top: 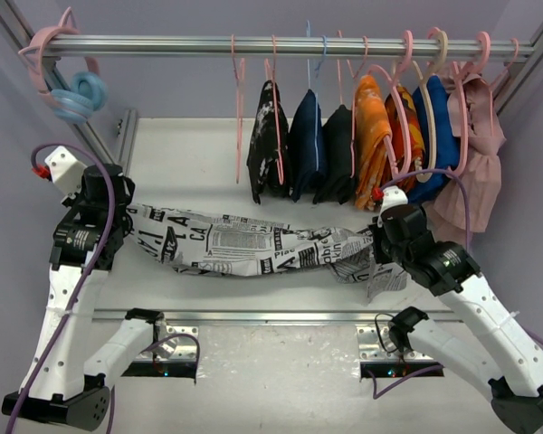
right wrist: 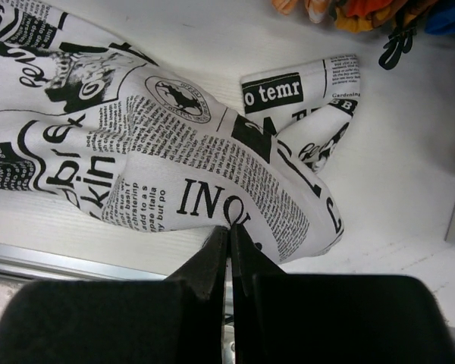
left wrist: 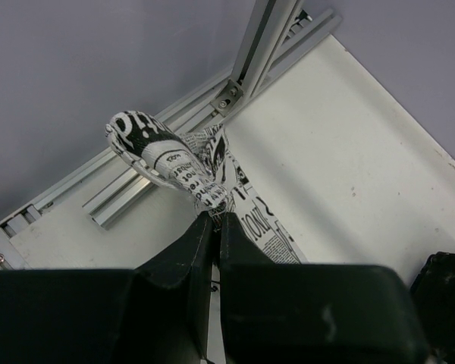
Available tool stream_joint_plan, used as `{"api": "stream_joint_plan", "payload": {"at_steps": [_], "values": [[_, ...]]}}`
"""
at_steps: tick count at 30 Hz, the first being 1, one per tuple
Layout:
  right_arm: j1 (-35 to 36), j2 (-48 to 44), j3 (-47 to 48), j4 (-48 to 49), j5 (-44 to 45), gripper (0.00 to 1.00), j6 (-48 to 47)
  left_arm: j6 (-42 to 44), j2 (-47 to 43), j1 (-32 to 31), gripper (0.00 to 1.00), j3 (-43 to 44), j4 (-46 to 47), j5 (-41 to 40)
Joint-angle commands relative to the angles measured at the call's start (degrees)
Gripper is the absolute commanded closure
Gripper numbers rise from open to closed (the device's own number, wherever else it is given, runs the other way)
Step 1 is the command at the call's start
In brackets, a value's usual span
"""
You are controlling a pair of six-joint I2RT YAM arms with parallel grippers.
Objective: Place the trousers on the hanger
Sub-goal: Flatten out the trousers at the center of the board.
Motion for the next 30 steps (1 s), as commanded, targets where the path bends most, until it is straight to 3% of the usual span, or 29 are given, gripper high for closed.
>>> {"api": "stream_joint_plan", "payload": {"at_steps": [1,17,30], "values": [[-0.3,-1.2,3.0,-1.5,1.8,1.00,0.3,-0.6,-0.3,0.6,1.00,1.5,4.6,-1.9],[-0.3,-6.1,7.0,-8.6,2.3,1.00,-0.3,-3.6,1.9,0.6,1.00,-2.3,6.2,0.3],[-0.3,-9.7,6.2,-11.5,4.0,0.97,0.8,-14.1,-3.7,0.5,1.00,-2.0,-1.0,-5.9]]}}
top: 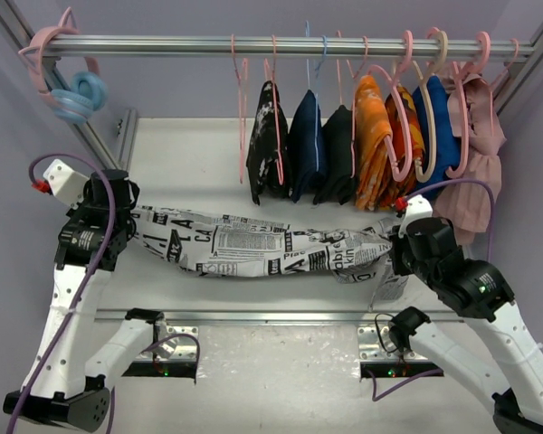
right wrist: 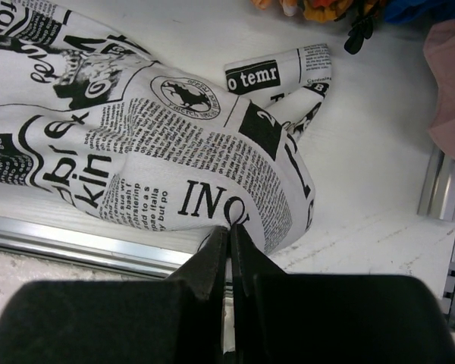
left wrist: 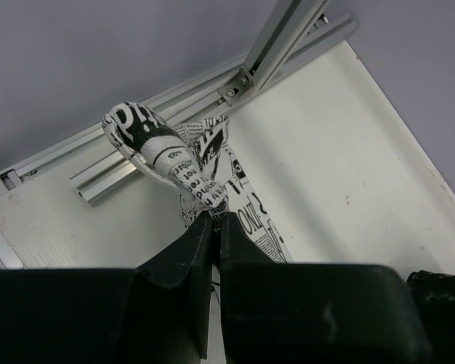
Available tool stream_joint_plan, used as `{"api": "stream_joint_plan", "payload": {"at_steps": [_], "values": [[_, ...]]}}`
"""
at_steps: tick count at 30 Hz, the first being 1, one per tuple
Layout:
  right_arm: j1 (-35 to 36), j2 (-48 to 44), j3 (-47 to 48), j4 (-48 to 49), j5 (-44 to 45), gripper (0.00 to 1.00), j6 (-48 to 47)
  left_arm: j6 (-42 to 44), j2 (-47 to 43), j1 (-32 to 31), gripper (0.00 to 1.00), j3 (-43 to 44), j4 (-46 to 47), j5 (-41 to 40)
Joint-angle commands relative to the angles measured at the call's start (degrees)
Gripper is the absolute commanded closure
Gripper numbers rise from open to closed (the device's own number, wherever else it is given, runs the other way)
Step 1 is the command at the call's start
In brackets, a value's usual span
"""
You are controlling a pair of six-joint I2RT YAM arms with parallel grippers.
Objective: Place the trousers on the hanger
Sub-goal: Flatten out the trousers at the center of the board.
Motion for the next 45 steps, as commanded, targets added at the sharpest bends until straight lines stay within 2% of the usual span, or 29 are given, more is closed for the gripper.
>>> {"api": "stream_joint_plan", "payload": {"at_steps": [1,3,5,7,9,11,13,15,19,23,25,27,31,33,36,42,45], "values": [[-0.3,-2.6,1.3,-1.0,3.1,0.91,1.5,-4.0,-4.5,0.6,1.00,1.0,0.7,-3.7],[-0.3,-3.6,1.6,-1.6,3.2,0.82,2.3,-3.0,-5.7,0.6,1.00,0.6,1.1,-2.8],[-0.3,-5.1,2.5,-1.7,2.8,0.64,3.0,-0.5,-8.7,0.6,1.00,-2.3,4.4,0.8],[-0.3,-5.0,2.5,-0.1,1.0,0.58,2.4,1.6,-10.7,0.6,1.00,-5.0,7.4,3.4],[-0.3,-3.8,1.1,2.9,-3.0,0.41,1.2,2.0,-11.7,0.6,1.00,-7.4,9.5,5.1],[-0.3,-1.1,-2.6,9.0,-5.5,0.29,1.3,2.4,-11.9,0.6,1.00,-9.7,12.1,7.1],[-0.3,4.2,-6.8,18.0,-9.2,0.24,1.6,1.6,-11.9,0.6,0.98,-10.7,13.8,8.7],[-0.3,12.2,-8.8,24.0,-11.5,0.28,2.7,-0.9,-11.8,0.6,0.98,-10.7,13.1,8.4],[-0.8,26.9,-10.4,31.2,-4.8,0.40,4.2,-5.6,-14.1,0.6,1.00,-8.2,9.2,0.6],[-1.2,34.4,-11.9,38.0,-5.7,0.52,4.4,-1.2,-13.4,0.6,1.00,-4.1,9.0,-1.3],[-1.2,39.9,-12.9,40.5,-8.8,0.63,4.5,0.3,-11.9,0.6,1.00,-1.8,8.0,-1.9],[-1.1,42.8,-15.0,42.3,-11.8,0.69,5.1,0.7,-11.6,0.6,1.00,-0.3,6.9,-3.3],[-1.0,41.1,-21.3,44.6,-13.2,0.66,8.4,1.3,-13.4,0.5,1.00,2.4,5.5,-4.5],[-0.3,38.9,-24.0,47.3,-16.8,0.58,10.7,2.0,-14.6,0.6,1.00,3.0,5.2,-3.9],[1.5,37.2,-27.4,49.3,-19.1,0.56,12.5,2.2,-15.9,0.6,1.00,3.5,4.0,-4.0],[11.1,37.9,-25.7,45.5,-15.6,0.58,13.9,3.9,-18.0,0.5,1.00,3.9,2.7,-8.2],[11.5,35.0,-24.2,43.2,-14.7,0.57,14.0,4.7,-17.4,0.4,1.00,5.0,2.8,-8.3]]}}
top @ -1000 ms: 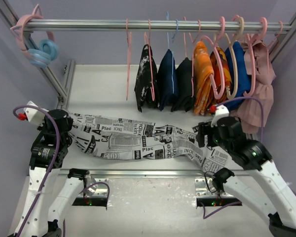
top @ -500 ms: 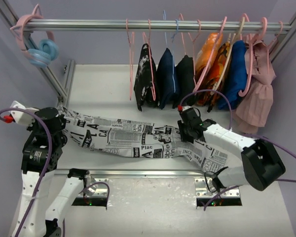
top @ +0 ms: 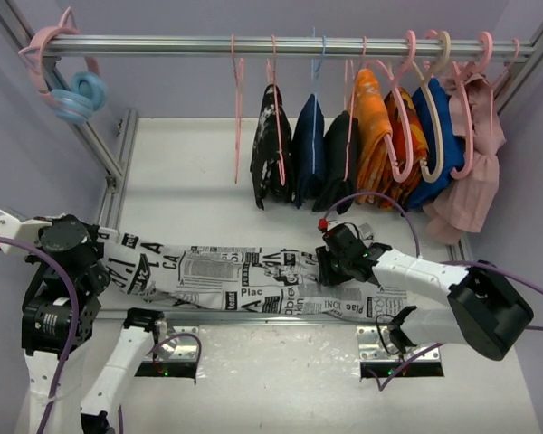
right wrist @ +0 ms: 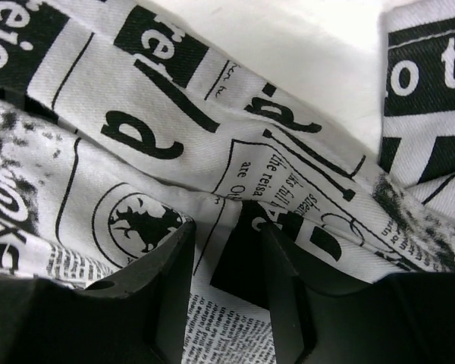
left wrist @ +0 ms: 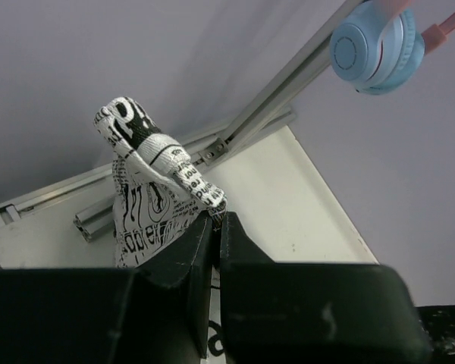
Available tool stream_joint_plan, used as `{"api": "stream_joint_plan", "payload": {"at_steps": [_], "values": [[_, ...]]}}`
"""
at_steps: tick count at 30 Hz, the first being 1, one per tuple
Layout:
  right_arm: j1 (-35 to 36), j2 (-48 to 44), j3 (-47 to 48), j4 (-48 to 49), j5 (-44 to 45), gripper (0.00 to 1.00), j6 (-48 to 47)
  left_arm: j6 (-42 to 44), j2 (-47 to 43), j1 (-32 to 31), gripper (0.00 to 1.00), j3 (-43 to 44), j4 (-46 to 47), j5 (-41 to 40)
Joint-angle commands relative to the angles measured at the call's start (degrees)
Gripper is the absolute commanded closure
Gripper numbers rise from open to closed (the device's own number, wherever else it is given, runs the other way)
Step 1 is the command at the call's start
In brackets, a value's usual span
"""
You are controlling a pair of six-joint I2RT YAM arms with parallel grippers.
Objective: Place the trousers on the hanger
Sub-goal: Flatten out the trousers at the center of the board.
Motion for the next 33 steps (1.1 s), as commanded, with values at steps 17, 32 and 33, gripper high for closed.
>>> {"api": "stream_joint_plan", "payload": {"at_steps": [17,32,33], "values": [[-7.3,-2.0,8.4,-10.7,17.8,0.32,4.2,7.8,-1.8,-1.3,0.98,0.6,6.0,3.6],[-9.2,-6.8,-0.1,-6.4,22.3,0.42,14.3,12.2,-1.2,-2.7,0.98,-1.3,8.8,11.1],[-9.2,-8.1,-0.4,-7.0,22.6,0.41,14.2,12.2,-1.1,-2.8,0.98,-1.4,8.8,11.2]]}}
